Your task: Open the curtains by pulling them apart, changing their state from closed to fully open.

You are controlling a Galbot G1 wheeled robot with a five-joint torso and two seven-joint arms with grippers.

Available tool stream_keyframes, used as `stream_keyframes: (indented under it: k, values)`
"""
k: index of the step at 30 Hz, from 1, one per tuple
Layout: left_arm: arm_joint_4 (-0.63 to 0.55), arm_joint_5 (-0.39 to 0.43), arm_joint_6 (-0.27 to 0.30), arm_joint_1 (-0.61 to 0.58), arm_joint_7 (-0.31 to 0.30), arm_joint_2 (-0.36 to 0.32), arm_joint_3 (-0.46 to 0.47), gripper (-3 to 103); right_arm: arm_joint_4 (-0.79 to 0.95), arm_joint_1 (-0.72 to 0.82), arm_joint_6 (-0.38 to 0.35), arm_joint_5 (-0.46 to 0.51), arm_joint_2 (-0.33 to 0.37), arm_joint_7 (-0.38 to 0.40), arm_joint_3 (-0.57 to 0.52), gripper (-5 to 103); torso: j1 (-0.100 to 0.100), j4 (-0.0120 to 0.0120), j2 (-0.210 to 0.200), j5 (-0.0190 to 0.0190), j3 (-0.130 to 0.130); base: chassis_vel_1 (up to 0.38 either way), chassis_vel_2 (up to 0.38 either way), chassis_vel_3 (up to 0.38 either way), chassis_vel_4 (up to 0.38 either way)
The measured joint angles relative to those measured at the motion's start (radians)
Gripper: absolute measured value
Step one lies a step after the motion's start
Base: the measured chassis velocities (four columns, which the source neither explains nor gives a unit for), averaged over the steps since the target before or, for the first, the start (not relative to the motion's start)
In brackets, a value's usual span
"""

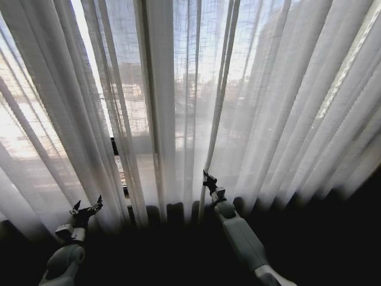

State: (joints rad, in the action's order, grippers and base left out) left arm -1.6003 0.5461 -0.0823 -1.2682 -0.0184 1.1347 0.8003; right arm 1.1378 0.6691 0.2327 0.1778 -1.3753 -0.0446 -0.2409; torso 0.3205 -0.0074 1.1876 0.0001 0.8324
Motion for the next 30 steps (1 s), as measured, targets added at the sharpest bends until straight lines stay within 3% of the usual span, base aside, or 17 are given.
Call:
stream_keyframes:
  k: [7,17,30]
  values:
    - [0.0,0.0,0.0,0.0,0.0,0.0,0.0,100,-0.002,0.002,0.001,0.007,0.007,-0.013,-0.005,0,0.0,0.0003,0.0,0.0,0.0,-0.042,-0.011,0.047,0.007]
    - [0.0,0.0,0.0,0.0,0.0,0.0,0.0,100,-0.003,0.008,0.004,0.018,0.028,-0.021,-0.02,0,0.0,0.0,0.0,0.0,0.0,-0.259,-0.082,0.276,0.069]
    - [0.0,0.0,0.0,0.0,0.0,0.0,0.0,100,0.045,0.039,-0.01,0.08,0.097,-0.013,-0.06,0,0.0,-0.0004,0.0,0.0001,0.0,-0.314,-0.26,0.313,0.257]
